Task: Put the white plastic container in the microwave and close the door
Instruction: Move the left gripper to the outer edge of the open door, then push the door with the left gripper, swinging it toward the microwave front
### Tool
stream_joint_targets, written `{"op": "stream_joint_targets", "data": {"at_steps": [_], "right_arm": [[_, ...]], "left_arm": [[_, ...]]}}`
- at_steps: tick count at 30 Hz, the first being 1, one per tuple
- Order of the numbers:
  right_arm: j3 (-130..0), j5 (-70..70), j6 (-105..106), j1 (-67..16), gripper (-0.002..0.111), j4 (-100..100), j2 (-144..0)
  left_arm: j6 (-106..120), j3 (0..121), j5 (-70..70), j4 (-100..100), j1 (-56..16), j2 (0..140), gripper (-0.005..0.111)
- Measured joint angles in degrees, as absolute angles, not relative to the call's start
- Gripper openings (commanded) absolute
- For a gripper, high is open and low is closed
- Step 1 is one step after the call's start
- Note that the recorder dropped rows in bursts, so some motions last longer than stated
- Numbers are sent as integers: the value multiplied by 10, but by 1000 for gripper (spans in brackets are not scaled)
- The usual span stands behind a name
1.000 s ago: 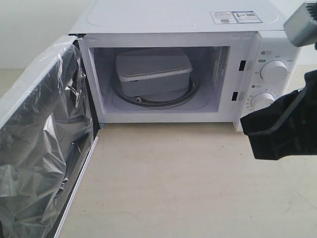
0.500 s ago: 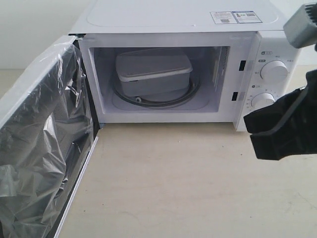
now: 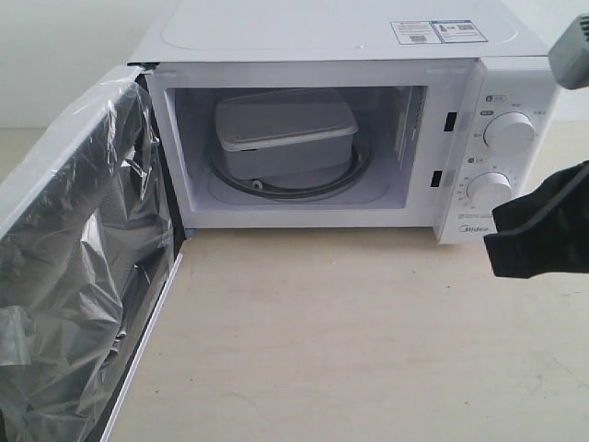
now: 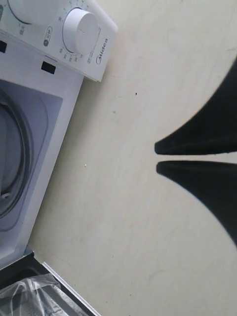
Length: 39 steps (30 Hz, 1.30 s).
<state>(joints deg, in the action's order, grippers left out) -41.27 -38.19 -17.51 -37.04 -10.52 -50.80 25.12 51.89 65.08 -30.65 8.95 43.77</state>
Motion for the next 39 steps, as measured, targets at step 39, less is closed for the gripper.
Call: {"op": "stream_joint_targets", "data": {"at_steps": [39], "right_arm": [[-567, -419, -202, -370, 0, -128, -443]], "left_arm": [[533, 515, 620, -440, -175, 694, 4]]}}
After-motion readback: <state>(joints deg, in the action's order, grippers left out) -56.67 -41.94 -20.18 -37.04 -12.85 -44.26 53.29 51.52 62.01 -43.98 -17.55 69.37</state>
